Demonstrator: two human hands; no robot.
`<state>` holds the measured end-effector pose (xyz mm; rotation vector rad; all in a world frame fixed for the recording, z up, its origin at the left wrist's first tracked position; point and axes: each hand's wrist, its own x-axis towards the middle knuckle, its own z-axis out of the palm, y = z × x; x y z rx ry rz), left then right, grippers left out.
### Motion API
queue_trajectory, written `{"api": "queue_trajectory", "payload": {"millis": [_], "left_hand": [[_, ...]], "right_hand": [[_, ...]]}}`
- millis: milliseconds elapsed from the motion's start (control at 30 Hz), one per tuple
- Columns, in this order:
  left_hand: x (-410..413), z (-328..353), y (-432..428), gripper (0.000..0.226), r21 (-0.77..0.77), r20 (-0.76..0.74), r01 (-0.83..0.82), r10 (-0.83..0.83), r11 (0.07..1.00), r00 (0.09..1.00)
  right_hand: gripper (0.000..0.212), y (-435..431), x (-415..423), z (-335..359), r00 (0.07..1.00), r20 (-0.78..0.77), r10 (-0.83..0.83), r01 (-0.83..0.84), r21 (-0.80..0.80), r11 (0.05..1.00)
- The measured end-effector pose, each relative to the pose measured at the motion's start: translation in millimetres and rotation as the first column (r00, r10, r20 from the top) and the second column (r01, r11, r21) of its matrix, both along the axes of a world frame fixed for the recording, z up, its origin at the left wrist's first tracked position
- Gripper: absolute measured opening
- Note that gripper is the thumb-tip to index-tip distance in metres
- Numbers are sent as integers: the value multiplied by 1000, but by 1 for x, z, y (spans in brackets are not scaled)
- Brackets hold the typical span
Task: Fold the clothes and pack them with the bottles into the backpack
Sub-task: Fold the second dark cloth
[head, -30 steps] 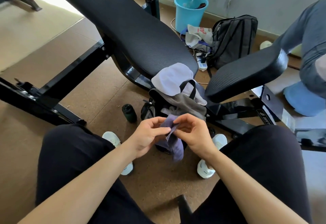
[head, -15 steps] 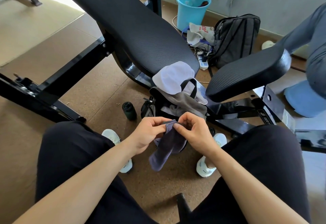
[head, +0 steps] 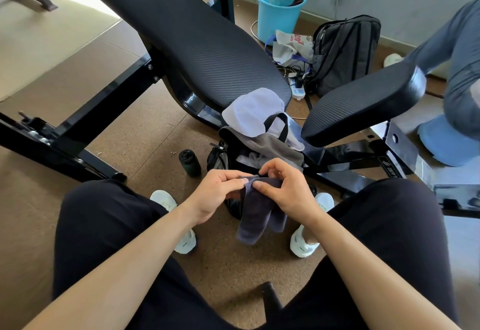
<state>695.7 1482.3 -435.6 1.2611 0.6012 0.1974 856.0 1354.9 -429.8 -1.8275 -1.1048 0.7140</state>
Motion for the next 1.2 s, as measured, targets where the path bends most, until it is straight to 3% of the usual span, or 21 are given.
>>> {"api": "queue_trajectory", "payload": {"millis": [100,167,233,333,433,567,633,767,833,1033,1200], "left_hand": [[-1,3,1,29,34,25,42,-43,999,999],[-2,2,2,30,83,30,67,-70,994,997],[-3,0,2,26,167,25,51,-56,985,998],[-3,-3,3,17,206,24,-29,25,978,999],[-4,-8,4,18,309,3,25,-27,951,1000],[-2,-8,-2,11,258,23,53,-61,965,998],[-1,-5,-5,28,216,27,87,-95,972,995],[2,-16,-9,35,397,-114,209,-179,894,977],[3,-28,-9,36,414,-178,275,-219,868,959],[1,-49,0,19,520,-448,502,-279,691,849],[-5,-56,8,18,489,-642,622,-231,612,732]], "right_hand": [[34,2,0,1,992,-31,124,-125,-18,992],[24,2,-2,3,983,-55,176,-180,-60,982],[11,3,-2,6,985,-38,166,-168,-96,981],[10,2,1,10,990,-27,138,-139,-61,988],[13,0,4,14,989,-94,116,-117,0,993],[14,-3,8,15,990,-105,92,-85,65,994],[13,-4,9,16,990,-123,74,-64,87,994],[12,-5,11,18,988,-146,51,-36,106,994],[13,-6,12,19,987,-152,46,-30,107,994],[11,-11,26,34,982,-180,-51,75,127,989],[6,-15,44,31,1000,-16,6,-6,0,1000]]}}
